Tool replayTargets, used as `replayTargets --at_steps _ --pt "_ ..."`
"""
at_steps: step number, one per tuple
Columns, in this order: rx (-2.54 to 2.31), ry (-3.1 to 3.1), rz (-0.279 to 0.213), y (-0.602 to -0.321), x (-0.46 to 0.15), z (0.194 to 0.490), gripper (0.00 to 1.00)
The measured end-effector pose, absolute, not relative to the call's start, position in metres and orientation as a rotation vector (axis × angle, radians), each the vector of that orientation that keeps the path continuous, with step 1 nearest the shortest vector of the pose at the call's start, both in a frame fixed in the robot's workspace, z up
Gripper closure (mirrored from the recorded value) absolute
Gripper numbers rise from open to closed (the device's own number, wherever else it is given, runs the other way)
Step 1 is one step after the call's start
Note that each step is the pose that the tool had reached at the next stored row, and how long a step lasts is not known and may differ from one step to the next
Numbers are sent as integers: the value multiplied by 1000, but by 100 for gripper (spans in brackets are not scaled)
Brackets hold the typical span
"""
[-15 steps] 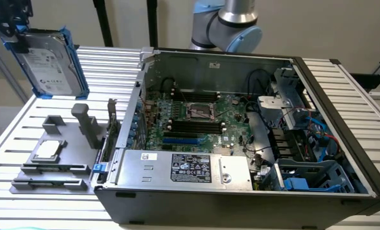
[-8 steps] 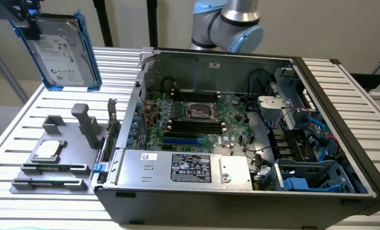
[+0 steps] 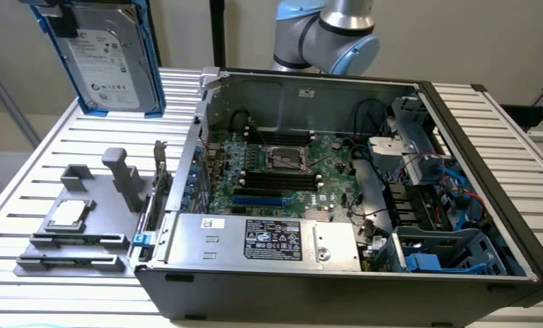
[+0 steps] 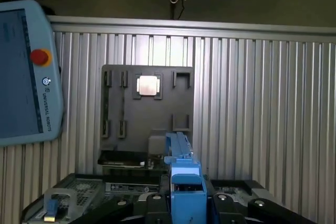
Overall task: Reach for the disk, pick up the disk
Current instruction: 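Pick up the disk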
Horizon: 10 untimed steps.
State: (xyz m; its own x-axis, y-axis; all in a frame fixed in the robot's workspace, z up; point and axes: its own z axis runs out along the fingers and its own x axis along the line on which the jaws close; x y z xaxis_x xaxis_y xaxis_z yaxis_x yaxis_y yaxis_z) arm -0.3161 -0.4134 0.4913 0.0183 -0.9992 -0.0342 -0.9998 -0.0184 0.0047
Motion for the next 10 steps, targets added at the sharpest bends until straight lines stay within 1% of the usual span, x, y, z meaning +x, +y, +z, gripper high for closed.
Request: replayTargets --at_steps 4,10 --pt "-2221 2181 55 -416 -298 501 67" --pt "-2208 2168 82 -421 -271 507 67"
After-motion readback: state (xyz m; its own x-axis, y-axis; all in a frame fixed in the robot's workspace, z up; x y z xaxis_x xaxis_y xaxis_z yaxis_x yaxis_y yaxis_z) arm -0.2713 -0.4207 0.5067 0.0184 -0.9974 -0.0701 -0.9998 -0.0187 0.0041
